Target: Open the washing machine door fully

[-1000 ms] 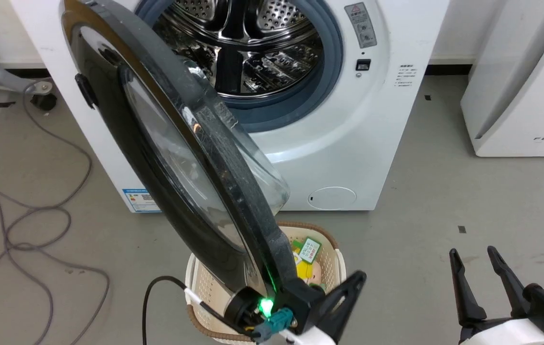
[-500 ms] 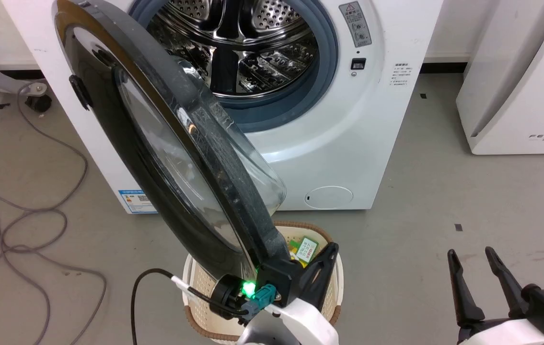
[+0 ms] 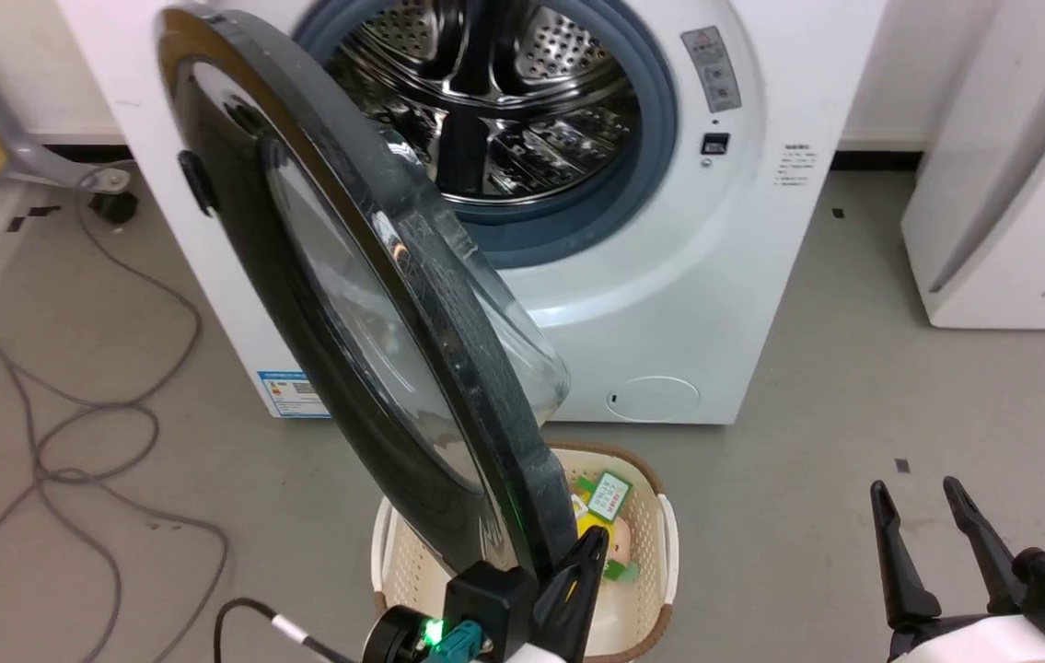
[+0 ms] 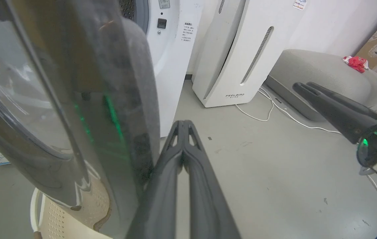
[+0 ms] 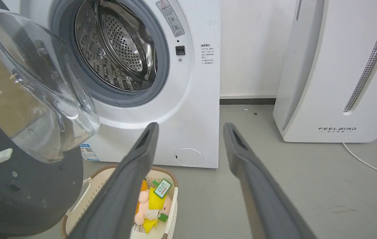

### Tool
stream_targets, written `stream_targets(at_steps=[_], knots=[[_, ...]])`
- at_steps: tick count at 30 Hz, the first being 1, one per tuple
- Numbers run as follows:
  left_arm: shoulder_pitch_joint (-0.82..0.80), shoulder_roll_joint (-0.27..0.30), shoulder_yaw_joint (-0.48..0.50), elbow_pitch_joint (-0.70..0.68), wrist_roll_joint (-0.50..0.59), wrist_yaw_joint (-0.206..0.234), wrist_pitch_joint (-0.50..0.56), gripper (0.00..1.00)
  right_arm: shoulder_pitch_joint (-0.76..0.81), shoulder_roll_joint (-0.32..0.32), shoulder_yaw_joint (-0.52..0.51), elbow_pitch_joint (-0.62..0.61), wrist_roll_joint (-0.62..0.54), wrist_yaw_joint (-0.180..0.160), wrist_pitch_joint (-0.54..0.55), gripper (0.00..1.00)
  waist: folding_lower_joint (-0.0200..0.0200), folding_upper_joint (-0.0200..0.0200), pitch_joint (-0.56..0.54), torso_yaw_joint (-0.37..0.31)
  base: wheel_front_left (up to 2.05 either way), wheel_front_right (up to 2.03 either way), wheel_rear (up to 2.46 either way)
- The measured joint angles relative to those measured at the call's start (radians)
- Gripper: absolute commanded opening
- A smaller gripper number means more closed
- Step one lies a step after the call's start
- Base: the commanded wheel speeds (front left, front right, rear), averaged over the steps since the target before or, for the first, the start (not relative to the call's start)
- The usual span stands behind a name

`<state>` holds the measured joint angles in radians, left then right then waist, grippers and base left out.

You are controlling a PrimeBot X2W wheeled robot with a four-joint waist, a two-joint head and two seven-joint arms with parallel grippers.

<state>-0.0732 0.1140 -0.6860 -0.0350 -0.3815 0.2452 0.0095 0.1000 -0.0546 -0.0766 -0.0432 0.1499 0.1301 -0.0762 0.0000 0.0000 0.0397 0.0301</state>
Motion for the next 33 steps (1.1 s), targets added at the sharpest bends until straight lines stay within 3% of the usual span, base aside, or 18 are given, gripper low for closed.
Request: stream_targets(at_steps=[11, 20, 33], knots=[[0.124, 0.055, 0.034, -0.158, 0.002, 0.1, 0.009, 0.0, 0.039, 0.0, -0.005, -0.017, 0.0, 0.0, 0.014, 1.0, 0.0, 0.0, -0.04, 0.056, 0.0, 0.0, 0.0], [0.156, 0.09, 0.059, -0.221, 0.027, 0.148, 0.015, 0.0, 0.044, 0.0, -0.009, -0.023, 0.001, 0.0, 0.022, 1.0, 0.0, 0.0, -0.044, 0.114, 0.0, 0.0, 0.0], [0.203, 0.155, 0.224, -0.26, 0.034, 0.258, -0.031, 0.0, 0.056, 0.001, -0.017, -0.038, -0.002, 0.0, 0.031, 1.0, 0.0, 0.0, -0.04, 0.201, 0.0, 0.0, 0.0]])
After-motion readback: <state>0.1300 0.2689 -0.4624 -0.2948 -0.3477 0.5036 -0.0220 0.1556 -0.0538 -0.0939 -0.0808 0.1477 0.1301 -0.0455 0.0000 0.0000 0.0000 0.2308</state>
